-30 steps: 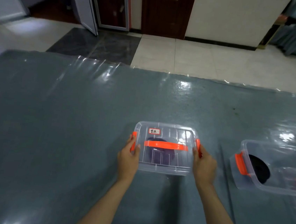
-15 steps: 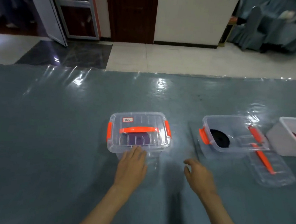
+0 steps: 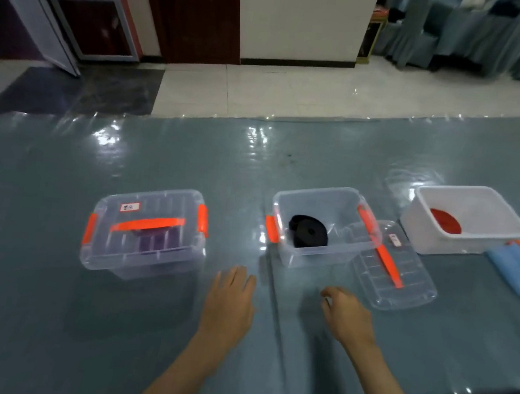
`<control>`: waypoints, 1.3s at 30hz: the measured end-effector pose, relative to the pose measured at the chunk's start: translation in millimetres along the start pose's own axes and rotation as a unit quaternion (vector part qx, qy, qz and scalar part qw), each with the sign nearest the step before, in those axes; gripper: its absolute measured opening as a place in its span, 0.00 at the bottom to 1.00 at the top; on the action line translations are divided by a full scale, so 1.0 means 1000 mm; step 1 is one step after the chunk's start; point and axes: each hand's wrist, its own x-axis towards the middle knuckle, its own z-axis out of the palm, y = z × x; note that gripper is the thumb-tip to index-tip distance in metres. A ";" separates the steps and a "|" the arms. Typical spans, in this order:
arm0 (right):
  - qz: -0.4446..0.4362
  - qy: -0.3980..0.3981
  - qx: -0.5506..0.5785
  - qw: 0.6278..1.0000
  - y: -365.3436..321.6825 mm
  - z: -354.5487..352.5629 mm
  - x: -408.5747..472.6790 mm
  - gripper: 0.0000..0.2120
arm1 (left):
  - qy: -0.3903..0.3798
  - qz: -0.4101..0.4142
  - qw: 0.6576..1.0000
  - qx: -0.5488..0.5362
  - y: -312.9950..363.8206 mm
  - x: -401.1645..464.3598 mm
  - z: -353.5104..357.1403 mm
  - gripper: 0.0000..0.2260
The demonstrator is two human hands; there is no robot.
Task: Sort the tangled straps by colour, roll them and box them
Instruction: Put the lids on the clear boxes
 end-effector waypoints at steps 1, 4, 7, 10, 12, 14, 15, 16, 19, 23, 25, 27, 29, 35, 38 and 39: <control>0.000 -0.006 0.002 1.000 0.018 -0.003 0.007 0.14 | 0.010 -0.004 1.000 -0.002 0.016 0.009 0.002 0.26; 0.006 -0.023 0.010 1.000 0.073 -0.012 0.027 0.13 | 0.034 -0.020 0.999 -0.004 0.064 0.036 0.009 0.30; 0.008 -0.034 0.022 0.999 0.123 -0.018 0.042 0.12 | 0.045 -0.043 0.998 -0.021 0.098 0.061 0.022 0.35; 0.010 -0.048 0.037 0.998 0.163 -0.023 0.058 0.15 | -0.002 -0.090 0.996 0.006 0.116 0.077 0.040 0.42; 0.013 -0.044 0.047 0.998 0.179 -0.025 0.070 0.19 | -0.006 -0.106 0.994 0.010 0.127 0.085 0.048 0.43; 0.020 -0.035 0.058 0.997 0.189 -0.027 0.083 0.22 | -0.025 -0.118 0.993 0.008 0.134 0.089 0.054 0.43; 0.019 -0.033 0.060 0.997 0.193 -0.027 0.090 0.22 | -0.029 -0.123 0.992 0.007 0.136 0.091 0.057 0.43; 0.016 -0.035 0.063 0.997 0.196 -0.027 0.098 0.22 | -0.026 -0.128 0.991 0.002 0.137 0.092 0.059 0.44; 0.007 -0.049 0.071 0.996 0.203 -0.026 0.120 0.21 | -0.004 -0.140 0.989 -0.052 0.139 0.092 0.062 0.45; 0.017 -0.019 0.068 0.997 0.203 -0.023 0.145 0.15 | 0.020 -0.151 0.982 -0.115 0.140 0.095 0.064 0.44; 0.031 0.002 0.093 0.995 0.200 -0.023 0.157 0.13 | 0.031 -0.164 0.980 -0.112 0.144 0.095 0.066 0.44; 0.051 0.005 0.108 0.993 0.199 -0.023 0.168 0.11 | 0.040 -0.176 0.977 -0.112 0.148 0.095 0.068 0.45; 0.065 -0.007 0.119 0.991 0.201 -0.025 0.178 0.10 | 0.047 -0.183 0.975 -0.119 0.149 0.096 0.069 0.45; 0.080 -0.049 0.166 0.982 0.216 -0.032 0.165 0.09 | 0.051 -0.179 0.975 -0.120 0.145 0.095 0.073 0.48; 0.091 -0.025 0.195 0.976 0.231 -0.033 0.134 0.06 | 0.051 -0.180 0.974 -0.125 0.146 0.095 0.074 0.47; 0.096 -0.017 0.204 0.974 0.236 -0.033 0.123 0.06 | 0.055 -0.181 0.973 -0.131 0.147 0.095 0.075 0.47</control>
